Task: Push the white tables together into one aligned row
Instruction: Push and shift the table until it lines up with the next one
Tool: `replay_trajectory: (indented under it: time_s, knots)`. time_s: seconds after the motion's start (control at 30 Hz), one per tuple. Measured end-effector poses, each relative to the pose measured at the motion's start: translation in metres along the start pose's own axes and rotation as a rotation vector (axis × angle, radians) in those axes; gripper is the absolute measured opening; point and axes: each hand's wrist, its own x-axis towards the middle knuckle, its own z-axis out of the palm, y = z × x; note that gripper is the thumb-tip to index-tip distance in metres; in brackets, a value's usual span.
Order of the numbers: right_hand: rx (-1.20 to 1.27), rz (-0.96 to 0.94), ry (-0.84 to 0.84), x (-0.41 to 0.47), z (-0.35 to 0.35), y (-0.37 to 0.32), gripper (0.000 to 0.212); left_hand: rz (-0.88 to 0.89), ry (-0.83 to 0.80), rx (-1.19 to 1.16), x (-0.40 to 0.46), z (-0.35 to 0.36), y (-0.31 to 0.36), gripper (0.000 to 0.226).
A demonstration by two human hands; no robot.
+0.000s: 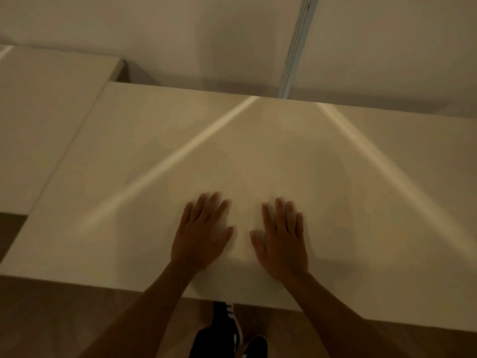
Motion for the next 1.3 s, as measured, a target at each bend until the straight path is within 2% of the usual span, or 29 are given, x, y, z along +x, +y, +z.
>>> replay_trajectory:
  time_s: [0.17,0.37,0.5,0.57,0.73,1.0,1.3]
  knots:
    - [-0.069,-0.209,-0.058,-0.042,0.006,-0.036,0.077,0.057,-0.03,0.033,-0.064,-0.006,-0.036,0.082]
    - [-0.08,-0.207,-0.081,-0.051,0.015,-0.076,0.081,0.059,-0.063,0.076,-0.094,-0.008,-0.067,0.087]
    - [-0.145,-0.313,-0.077,-0.062,0.029,-0.111,0.094,0.224,-0.093,0.089,-0.11,-0.01,-0.11,0.094]
    - [-0.167,-0.316,-0.063,-0.063,0.033,-0.124,0.098,0.336,-0.104,0.132,-0.111,-0.015,-0.139,0.098]
    - [-0.196,-0.219,-0.059,-0.054,0.038,-0.155,0.106,0.319,-0.071,0.163,-0.121,-0.029,-0.212,0.107]
    - [-0.232,-0.196,-0.041,-0.045,0.039,-0.17,0.111,0.342,-0.025,0.133,-0.117,-0.023,-0.215,0.106]
    - [-0.205,-0.201,-0.045,-0.045,0.037,-0.169,0.106,0.356,0.036,0.143,-0.114,-0.016,-0.218,0.102]
